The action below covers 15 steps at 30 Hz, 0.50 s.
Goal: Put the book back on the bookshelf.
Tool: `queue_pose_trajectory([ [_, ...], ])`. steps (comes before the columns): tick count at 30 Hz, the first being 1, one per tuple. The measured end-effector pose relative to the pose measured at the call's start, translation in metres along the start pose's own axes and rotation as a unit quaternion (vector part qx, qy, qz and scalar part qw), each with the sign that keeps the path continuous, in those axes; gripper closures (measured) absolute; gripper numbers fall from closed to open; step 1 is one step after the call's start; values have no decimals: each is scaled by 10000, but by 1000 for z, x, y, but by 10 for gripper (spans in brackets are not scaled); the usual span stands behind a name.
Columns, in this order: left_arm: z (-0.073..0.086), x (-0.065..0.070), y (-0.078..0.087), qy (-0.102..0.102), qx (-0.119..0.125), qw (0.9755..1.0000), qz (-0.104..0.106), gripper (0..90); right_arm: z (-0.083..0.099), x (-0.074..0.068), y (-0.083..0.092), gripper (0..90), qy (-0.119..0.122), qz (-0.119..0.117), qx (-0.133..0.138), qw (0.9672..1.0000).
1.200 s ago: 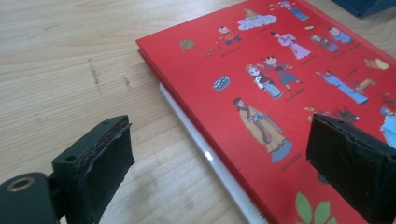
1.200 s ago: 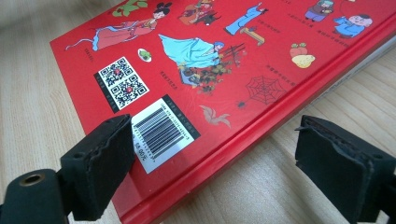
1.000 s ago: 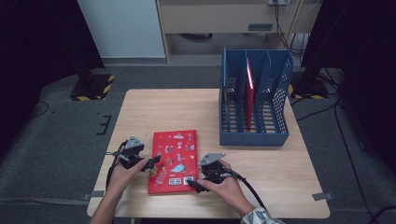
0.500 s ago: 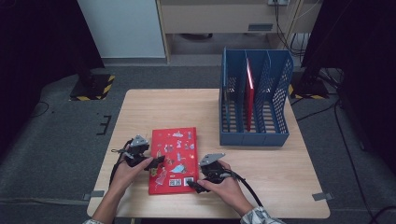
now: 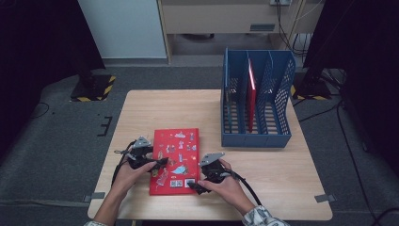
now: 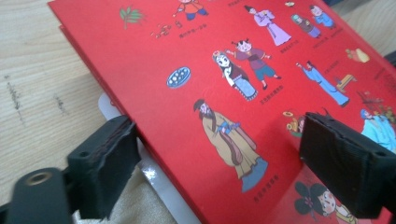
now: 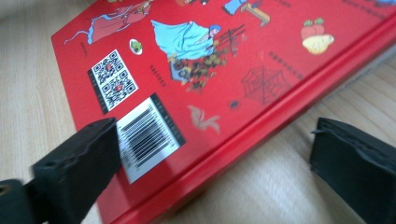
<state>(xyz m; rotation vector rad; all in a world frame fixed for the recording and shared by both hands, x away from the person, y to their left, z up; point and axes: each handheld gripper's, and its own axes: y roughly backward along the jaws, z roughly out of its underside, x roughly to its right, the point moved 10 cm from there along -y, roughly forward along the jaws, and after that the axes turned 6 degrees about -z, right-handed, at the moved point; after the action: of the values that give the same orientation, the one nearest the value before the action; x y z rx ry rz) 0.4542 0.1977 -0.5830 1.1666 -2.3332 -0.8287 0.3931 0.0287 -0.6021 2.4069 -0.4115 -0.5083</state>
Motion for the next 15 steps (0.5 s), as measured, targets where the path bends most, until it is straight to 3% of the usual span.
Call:
queue_pose_trajectory([
  [8,1,0,0,74,6,10000,23,154,-12,8,-8,5,-92,-76,163,9998],
  [13,0,2,-1,103,13,9999,61,173,-17,16,-6,79,-421,-104,268,9987],
  [15,-2,2,2,63,35,10000,32,194,-18,17,-4,102,-399,-75,241,9989],
])
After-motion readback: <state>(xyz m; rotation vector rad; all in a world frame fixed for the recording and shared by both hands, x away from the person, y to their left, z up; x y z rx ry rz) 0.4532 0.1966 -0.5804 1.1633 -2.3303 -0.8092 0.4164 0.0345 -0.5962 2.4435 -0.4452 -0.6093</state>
